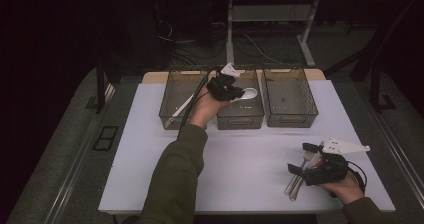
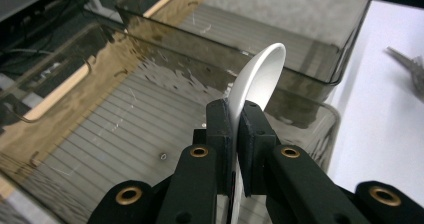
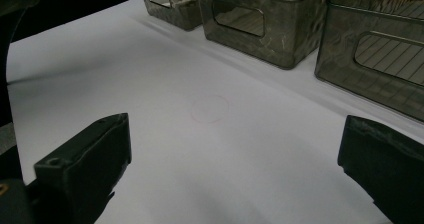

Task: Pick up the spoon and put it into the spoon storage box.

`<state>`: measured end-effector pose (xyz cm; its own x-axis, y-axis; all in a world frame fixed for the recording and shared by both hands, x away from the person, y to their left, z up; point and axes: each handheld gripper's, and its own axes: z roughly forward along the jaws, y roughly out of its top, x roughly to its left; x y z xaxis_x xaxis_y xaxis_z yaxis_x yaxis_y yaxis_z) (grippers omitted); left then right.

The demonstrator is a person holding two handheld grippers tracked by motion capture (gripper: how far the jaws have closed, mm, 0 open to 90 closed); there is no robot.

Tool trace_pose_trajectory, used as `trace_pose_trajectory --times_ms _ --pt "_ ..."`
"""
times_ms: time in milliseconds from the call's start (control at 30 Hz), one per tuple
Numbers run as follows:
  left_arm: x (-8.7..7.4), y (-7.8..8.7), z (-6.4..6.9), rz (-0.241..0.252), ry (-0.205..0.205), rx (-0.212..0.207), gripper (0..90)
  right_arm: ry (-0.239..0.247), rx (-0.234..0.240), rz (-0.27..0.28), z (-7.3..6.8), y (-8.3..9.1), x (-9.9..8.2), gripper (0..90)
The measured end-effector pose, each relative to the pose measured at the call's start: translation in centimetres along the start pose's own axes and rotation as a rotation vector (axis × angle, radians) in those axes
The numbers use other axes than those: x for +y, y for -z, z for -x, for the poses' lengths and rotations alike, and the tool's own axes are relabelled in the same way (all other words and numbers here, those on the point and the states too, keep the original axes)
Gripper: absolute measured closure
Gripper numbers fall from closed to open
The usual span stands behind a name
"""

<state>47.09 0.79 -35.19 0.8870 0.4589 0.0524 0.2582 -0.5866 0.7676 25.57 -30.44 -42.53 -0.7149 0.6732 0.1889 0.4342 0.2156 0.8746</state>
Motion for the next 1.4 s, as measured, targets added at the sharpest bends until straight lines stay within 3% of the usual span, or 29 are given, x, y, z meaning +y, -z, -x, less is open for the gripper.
trace_pose_trajectory --times_ms 167,267,433,567,700,800,900,1233,1400 --pt "-0.4 -1.7 0.3 -0.047 0.025 -0.006 84.0 0.002 0.002 0.001 -0.1 0.1 0.0 0.7" --pt "-0.5 -2.5 0.4 -0.082 0.01 0.0 84.0 0.002 0.004 0.003 0.0 0.1 0.0 0.7" --pt "-0.7 -3.5 0.8 -0.128 0.034 -0.006 84.0 -0.003 0.003 0.005 -0.1 0.2 0.1 0.6" --pt "-0.9 -4.2 1.1 -0.168 0.02 0.004 84.0 -0.001 0.003 0.008 -0.1 0.2 0.1 0.7" --pt "-1.2 -4.7 1.3 -0.208 0.026 -0.015 84.0 -0.001 0.003 0.008 -0.1 0.3 0.1 0.7" --pt "-1.4 -5.0 1.3 -0.218 0.035 -0.024 84.0 0.0 0.004 0.009 -0.1 0.2 0.1 0.7" --pt "-1.6 -5.1 1.2 -0.193 0.059 -0.032 83.9 0.001 0.005 0.01 -0.1 0.2 0.1 0.7" --pt "-1.7 -5.0 1.0 -0.186 0.076 -0.047 81.9 -0.001 0.004 0.008 -0.1 0.3 0.1 0.7" --pt "-1.6 -4.9 1.0 -0.186 0.058 -0.034 78.1 -0.001 0.005 0.008 -0.1 0.3 0.1 0.7"
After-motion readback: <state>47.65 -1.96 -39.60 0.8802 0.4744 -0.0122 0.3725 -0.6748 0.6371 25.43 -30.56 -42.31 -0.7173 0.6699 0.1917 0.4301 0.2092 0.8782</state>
